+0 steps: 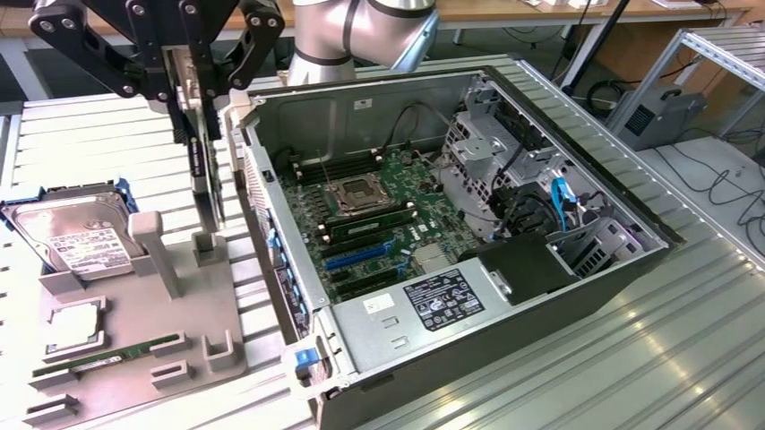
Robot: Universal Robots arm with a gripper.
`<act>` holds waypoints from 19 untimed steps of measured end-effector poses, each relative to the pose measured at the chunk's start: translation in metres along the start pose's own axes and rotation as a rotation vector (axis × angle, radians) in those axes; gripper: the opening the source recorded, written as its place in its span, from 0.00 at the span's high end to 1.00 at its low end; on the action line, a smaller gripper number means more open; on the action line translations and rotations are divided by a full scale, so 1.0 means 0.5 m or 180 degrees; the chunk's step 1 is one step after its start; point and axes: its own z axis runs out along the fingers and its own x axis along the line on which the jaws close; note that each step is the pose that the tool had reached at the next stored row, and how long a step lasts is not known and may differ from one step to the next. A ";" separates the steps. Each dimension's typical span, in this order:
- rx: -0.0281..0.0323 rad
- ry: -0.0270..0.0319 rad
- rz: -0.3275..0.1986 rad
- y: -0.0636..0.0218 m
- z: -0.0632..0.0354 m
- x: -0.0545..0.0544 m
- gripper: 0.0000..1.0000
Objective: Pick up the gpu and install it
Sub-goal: 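Pick up the gpu and move the gpu toward the slot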
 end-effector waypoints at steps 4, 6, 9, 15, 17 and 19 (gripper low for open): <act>0.0001 0.0000 0.0000 0.000 0.001 -0.005 0.74; 0.0002 -0.0001 0.0000 0.000 0.001 -0.007 0.74; 0.0004 0.0000 0.0000 0.001 0.002 -0.011 0.74; 0.0008 -0.0001 0.0000 0.001 0.003 -0.019 0.74; 0.0009 -0.0001 0.0000 0.002 0.004 -0.022 0.74; 0.0010 -0.0001 0.0000 0.002 0.004 -0.024 0.74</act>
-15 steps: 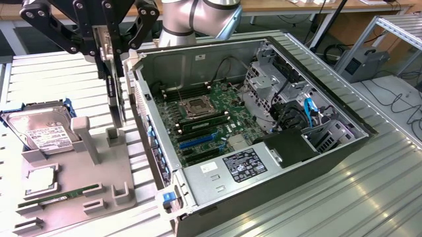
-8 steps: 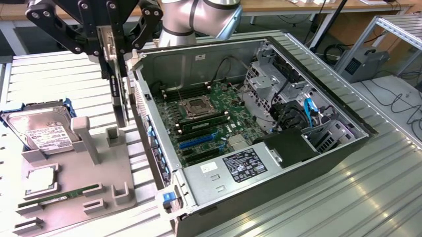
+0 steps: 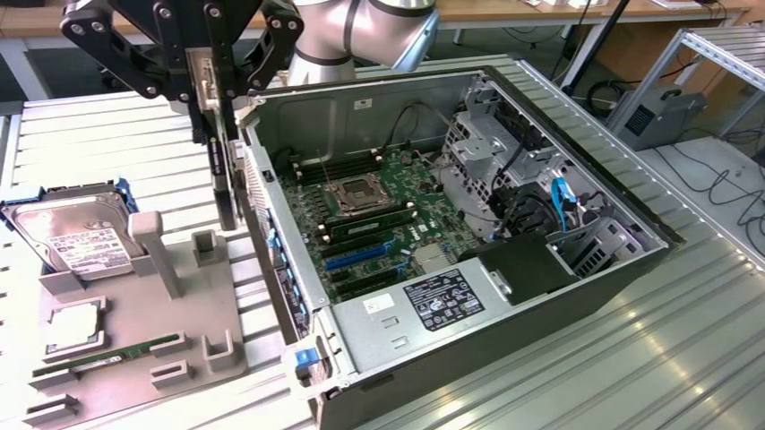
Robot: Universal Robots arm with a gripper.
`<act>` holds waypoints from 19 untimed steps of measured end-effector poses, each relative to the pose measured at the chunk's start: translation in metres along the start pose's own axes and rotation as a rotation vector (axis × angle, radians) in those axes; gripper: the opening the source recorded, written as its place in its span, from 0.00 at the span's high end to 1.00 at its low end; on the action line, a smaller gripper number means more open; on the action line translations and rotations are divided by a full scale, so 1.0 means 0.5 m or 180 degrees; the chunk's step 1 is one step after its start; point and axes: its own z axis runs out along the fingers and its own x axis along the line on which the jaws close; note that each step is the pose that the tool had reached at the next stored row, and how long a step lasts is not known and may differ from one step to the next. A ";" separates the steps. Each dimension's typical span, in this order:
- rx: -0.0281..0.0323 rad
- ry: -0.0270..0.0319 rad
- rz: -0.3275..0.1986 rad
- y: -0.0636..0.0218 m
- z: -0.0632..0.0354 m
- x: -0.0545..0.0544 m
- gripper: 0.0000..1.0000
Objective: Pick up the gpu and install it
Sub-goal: 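Pick up the gpu and move the gpu toward the slot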
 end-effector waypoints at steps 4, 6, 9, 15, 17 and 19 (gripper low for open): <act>0.0002 0.0000 0.0000 0.000 0.001 -0.005 0.74; 0.0004 0.0000 0.0000 0.001 0.001 -0.008 0.74; 0.0006 -0.0001 0.0000 0.001 0.002 -0.013 0.74; 0.0011 -0.0001 0.0000 0.002 0.004 -0.021 0.74; 0.0012 -0.0001 0.0000 0.002 0.004 -0.024 0.74; 0.0014 -0.0001 0.0000 0.002 0.005 -0.026 0.74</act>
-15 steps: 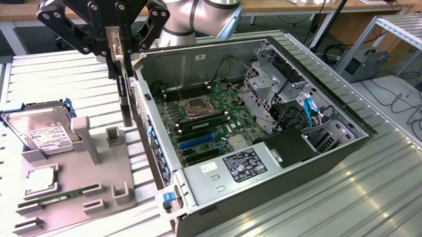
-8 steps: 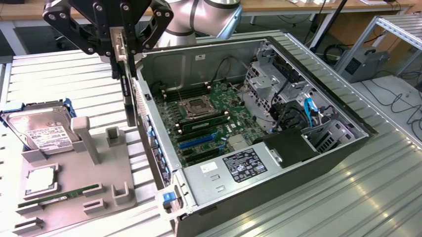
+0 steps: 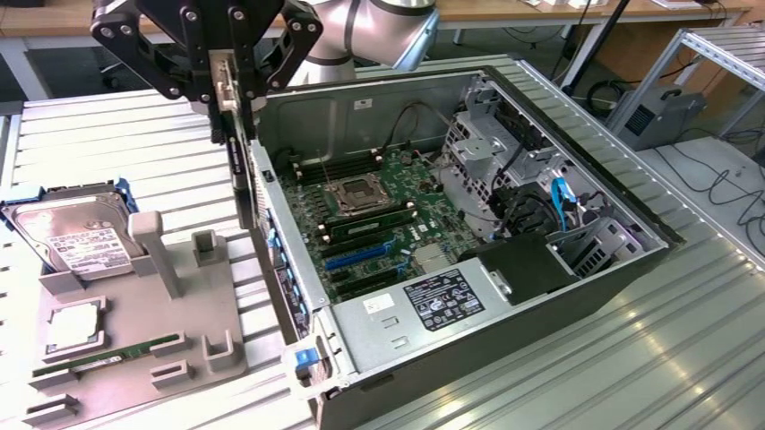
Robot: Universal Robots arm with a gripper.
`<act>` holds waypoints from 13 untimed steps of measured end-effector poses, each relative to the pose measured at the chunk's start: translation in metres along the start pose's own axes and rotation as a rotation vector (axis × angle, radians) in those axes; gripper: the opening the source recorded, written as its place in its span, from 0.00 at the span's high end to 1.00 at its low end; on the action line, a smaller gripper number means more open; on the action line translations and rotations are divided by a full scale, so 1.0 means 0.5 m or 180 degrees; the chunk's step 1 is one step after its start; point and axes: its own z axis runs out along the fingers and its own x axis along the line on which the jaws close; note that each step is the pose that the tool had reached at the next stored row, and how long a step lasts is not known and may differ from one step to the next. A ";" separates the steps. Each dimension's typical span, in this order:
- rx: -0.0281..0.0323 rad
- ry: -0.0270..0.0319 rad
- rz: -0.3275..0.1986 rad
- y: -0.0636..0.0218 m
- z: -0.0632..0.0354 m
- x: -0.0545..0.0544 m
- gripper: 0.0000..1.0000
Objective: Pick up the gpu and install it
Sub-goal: 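Pick up the gpu and move the gpu toward the slot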
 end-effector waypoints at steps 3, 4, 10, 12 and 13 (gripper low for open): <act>0.0002 0.0000 0.0000 0.000 0.001 -0.004 0.74; 0.0004 0.0000 0.0000 0.000 0.001 -0.006 0.74; 0.0010 -0.0001 0.0000 0.001 0.002 -0.014 0.74; 0.0012 -0.0001 0.0000 0.001 0.003 -0.017 0.74; 0.0012 -0.0001 0.0000 0.001 0.003 -0.018 0.74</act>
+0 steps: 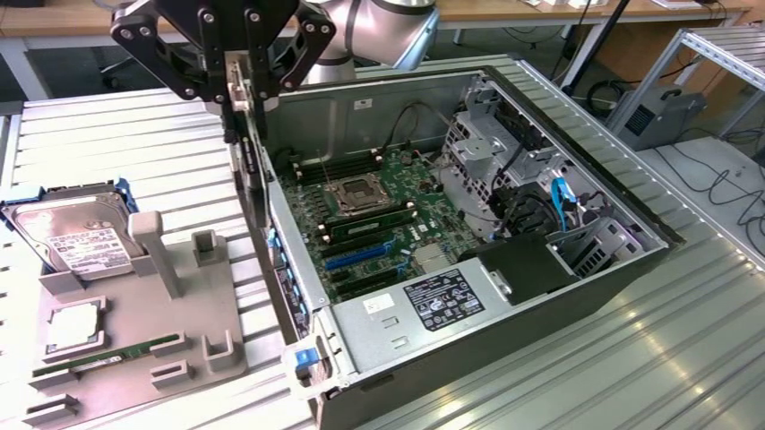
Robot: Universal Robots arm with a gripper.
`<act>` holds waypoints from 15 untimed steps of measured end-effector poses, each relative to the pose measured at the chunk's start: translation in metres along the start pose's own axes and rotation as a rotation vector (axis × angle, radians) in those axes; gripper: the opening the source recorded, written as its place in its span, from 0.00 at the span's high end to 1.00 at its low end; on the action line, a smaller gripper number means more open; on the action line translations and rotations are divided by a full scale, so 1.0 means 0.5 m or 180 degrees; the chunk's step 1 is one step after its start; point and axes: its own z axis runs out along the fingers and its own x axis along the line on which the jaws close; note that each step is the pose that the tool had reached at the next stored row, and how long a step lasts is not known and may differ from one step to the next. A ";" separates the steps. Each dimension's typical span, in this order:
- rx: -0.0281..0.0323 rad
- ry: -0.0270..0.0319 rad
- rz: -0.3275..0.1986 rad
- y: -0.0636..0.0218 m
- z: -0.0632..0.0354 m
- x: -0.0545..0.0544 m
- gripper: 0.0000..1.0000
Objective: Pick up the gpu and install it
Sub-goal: 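Pick up the gpu and move the gpu toward the slot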
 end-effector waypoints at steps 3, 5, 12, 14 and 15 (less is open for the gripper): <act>0.0003 0.0000 0.0000 0.000 0.001 -0.005 0.74; 0.0005 0.0000 0.0000 0.001 0.002 -0.009 0.74; 0.0011 -0.0001 0.0000 0.002 0.003 -0.022 0.74; 0.0013 -0.0001 0.0000 0.002 0.004 -0.027 0.74; 0.0014 -0.0001 0.0000 0.002 0.004 -0.028 0.74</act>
